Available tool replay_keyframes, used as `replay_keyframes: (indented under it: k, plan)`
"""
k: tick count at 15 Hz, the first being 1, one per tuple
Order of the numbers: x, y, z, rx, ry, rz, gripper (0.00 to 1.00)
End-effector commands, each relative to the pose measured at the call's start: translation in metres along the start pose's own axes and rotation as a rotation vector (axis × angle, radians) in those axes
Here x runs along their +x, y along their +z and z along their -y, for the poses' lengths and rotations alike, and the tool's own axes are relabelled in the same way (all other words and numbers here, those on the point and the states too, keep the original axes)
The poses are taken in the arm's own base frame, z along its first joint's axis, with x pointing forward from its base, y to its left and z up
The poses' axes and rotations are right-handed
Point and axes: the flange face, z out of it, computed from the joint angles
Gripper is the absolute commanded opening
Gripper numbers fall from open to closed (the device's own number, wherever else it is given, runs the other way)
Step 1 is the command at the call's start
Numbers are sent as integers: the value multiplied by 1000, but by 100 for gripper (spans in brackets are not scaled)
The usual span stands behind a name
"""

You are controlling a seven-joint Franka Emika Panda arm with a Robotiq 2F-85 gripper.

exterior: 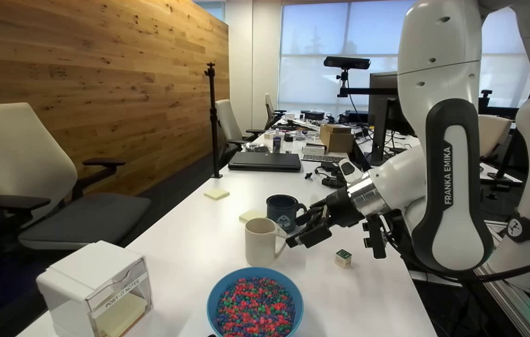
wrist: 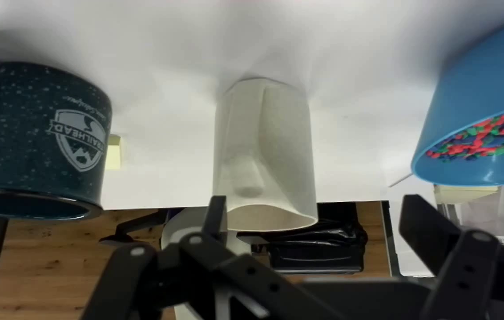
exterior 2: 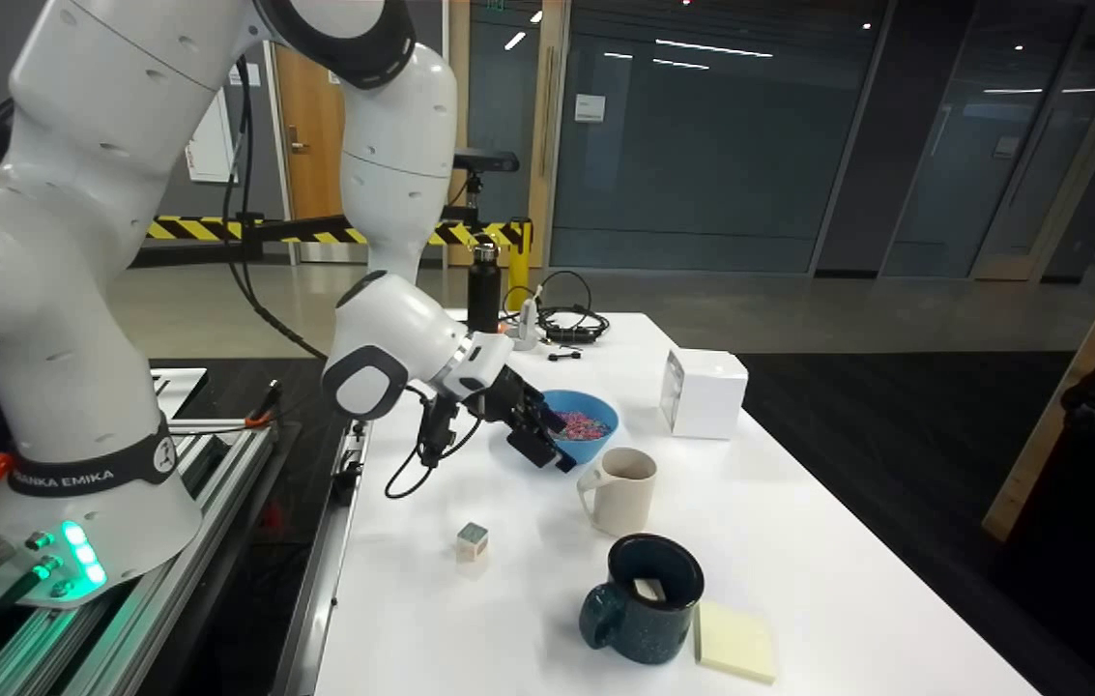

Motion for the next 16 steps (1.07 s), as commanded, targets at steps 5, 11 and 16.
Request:
replay_keyframes:
  k: [5,11,16]
  plan:
    - [-15,20,16,2,154,-2,100]
    - [-18,28,29,-10,214,-24,100]
    - [-20,26,32,10,192,7,100]
